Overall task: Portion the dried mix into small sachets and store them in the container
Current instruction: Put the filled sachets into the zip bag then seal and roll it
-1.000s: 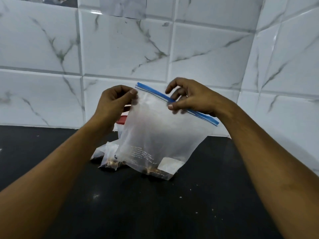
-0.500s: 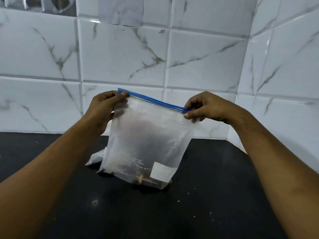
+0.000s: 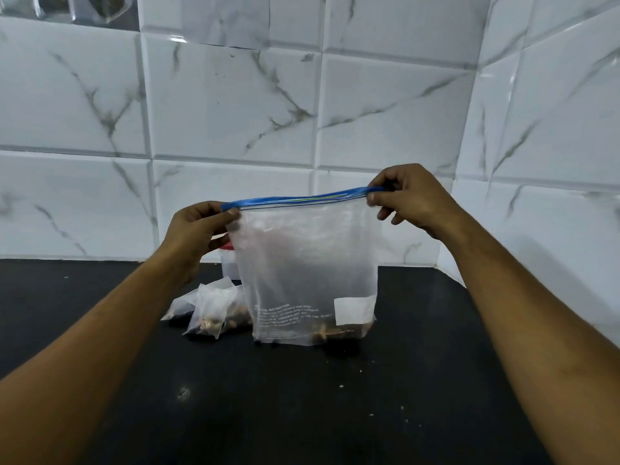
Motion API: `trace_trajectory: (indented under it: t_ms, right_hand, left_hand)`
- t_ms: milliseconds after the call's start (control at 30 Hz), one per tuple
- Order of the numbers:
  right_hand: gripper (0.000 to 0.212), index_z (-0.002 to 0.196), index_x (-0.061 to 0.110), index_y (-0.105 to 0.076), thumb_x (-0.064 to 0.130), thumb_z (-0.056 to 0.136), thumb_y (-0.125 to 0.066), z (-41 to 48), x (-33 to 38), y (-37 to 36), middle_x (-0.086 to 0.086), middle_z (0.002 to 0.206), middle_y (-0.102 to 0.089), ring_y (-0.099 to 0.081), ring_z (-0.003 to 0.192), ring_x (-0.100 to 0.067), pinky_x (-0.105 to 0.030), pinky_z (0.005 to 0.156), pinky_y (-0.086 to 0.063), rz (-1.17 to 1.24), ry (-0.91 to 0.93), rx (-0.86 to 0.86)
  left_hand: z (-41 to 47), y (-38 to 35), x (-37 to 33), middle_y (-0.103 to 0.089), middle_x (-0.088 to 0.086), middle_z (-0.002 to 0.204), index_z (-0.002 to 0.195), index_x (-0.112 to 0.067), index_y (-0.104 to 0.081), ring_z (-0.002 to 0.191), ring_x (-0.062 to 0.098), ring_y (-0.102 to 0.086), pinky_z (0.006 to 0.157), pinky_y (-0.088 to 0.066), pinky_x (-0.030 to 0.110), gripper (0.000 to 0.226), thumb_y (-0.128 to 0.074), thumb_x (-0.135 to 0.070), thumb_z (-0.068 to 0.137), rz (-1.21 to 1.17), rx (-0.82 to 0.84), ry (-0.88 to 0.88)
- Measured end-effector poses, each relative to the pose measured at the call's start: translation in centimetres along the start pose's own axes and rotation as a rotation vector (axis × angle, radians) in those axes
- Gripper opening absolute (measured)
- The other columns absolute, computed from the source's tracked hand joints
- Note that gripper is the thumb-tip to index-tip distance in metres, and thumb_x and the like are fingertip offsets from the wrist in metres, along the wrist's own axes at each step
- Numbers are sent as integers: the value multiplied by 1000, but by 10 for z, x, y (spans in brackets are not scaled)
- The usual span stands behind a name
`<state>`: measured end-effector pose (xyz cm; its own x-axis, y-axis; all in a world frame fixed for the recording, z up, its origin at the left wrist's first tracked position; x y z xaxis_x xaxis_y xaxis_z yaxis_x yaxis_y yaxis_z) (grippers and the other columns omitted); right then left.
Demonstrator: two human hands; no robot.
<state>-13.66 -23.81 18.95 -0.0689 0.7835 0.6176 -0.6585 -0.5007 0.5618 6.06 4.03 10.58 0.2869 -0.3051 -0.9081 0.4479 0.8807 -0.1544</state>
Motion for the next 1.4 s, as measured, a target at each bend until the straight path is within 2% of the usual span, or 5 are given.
trace_trajectory:
  t_ms: [233,533,733,1033,1400]
  right_hand:
    - [16,101,9,-73,13,88,-80,-8,-17,-1,2,79,-74,-63,67,-11,-24,59,-45,96,-71,41]
    - [14,100,11,-77,20,90,-80,-24,-15,11,-4,86,-76,-65,83,-14,-36,81,-48,187,-1,137]
    - [11,99,13,-79,16,89,-81,-36,-2,14,-6,87,-77,-69,78,-15,-40,86,-54,62,71,258]
    - [5,89,20,-79,17,88,-82,-68,20,3,-1,86,-78,-73,82,-18,-36,84,-57,-165,119,329]
    - [17,82,15,-72,8,80,-87,-152,-7,-34,8,69,-67,-58,63,-1,-15,63,-44,-233,-101,779]
  left_hand:
    - [1,-6,-8,-77,9,110,117,-14,-75,96,18,-73,87,-61,39,28,-77,-19,90,114,102,-84]
    - [-13,-21,-28,-78,13,100,104,-19,-81,88,24,-71,98,-53,57,22,-81,-28,84,295,225,-154]
    - [-23,-29,-43,-79,8,97,96,-24,-82,89,16,-71,78,-57,25,7,-79,-26,90,486,322,-234]
    - [-62,-49,-65,-75,-16,81,87,-36,-79,81,-2,-66,72,-45,15,7,-83,-40,84,951,368,-459]
    - [-153,-46,-4,-77,-5,97,103,-29,-77,88,14,-72,89,-58,32,12,-78,-32,91,995,991,-3]
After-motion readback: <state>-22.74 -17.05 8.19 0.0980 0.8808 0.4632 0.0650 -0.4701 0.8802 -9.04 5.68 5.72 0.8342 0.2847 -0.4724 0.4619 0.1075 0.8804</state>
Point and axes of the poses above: each hand's wrist, its own z-axis towards the middle knuckle, its own y-axis out of the back of the hand, x = y × z, the point moved 3 cm from there along z, towards the middle knuckle
